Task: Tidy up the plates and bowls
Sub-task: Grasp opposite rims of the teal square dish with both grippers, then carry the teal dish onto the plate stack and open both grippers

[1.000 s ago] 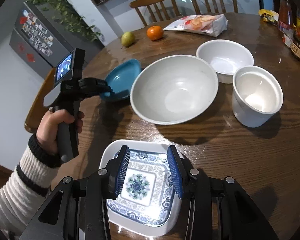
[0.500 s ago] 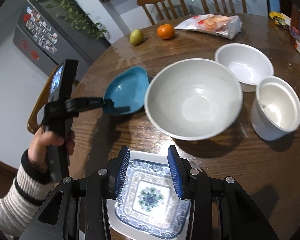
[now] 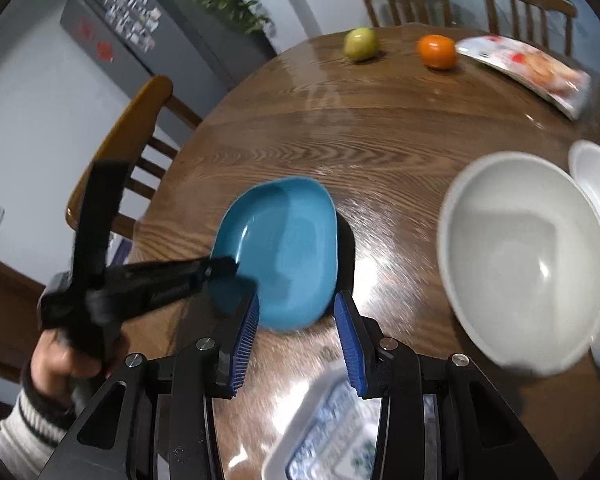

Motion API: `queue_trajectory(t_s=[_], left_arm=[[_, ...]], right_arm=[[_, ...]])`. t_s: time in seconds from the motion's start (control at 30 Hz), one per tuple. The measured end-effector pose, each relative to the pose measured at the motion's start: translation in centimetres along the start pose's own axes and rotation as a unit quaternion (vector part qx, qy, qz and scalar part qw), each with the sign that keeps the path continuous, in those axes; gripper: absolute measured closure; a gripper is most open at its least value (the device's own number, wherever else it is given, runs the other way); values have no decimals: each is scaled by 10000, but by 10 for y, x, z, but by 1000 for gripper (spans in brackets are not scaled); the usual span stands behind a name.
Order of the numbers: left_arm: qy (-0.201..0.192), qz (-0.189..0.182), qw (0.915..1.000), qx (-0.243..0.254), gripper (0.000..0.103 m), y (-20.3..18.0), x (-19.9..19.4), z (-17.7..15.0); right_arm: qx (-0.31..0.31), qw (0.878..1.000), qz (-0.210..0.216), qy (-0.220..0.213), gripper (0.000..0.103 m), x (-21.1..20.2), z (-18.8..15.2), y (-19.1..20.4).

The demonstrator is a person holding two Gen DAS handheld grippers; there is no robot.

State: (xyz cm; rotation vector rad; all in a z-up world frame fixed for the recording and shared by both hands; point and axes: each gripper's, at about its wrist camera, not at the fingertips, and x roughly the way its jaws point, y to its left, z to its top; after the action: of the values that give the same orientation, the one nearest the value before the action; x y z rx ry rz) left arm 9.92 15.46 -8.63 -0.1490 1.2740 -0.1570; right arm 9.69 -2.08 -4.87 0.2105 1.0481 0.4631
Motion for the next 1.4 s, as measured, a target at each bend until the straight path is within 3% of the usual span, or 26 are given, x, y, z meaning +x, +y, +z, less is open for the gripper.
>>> queue_trajectory(t_s=[0.2,0.43,0.53,0.6,0.67,0.8,1.03,1.4], left_arm=[[22,-100,9999,-101,97,10,-3,-5],[9,-210,9998,-74,97,13,-4,-5],[-2,-250,9996,-120,96,16,-3,-3],[-12,-292,9994,-201,97,19,-3,-1],[19,-442,9987,-268,97,21,-1,1],[-22,-372,9991,-215,97,14,-1,0],[-302,-342,9989,-103,97,6,-22,-5],[-901,-351,9950,258,96,-34,-63,-27]], right_arm=[[-457,9977,-458,191,63,32,17,12],[-543,9951,-651,517,63,60,15,19],[-572,9938,-804,517,76,64,11,22],[-516,9938,-863,473,93,63,10,19],[-367,9947,-836,467,94,61,11,12],[-251,9950,-882,386,94,60,9,12],[-145,9971,-720,178,94,39,4,17],[-12,9972,-541,-515,94,-33,-16,14]])
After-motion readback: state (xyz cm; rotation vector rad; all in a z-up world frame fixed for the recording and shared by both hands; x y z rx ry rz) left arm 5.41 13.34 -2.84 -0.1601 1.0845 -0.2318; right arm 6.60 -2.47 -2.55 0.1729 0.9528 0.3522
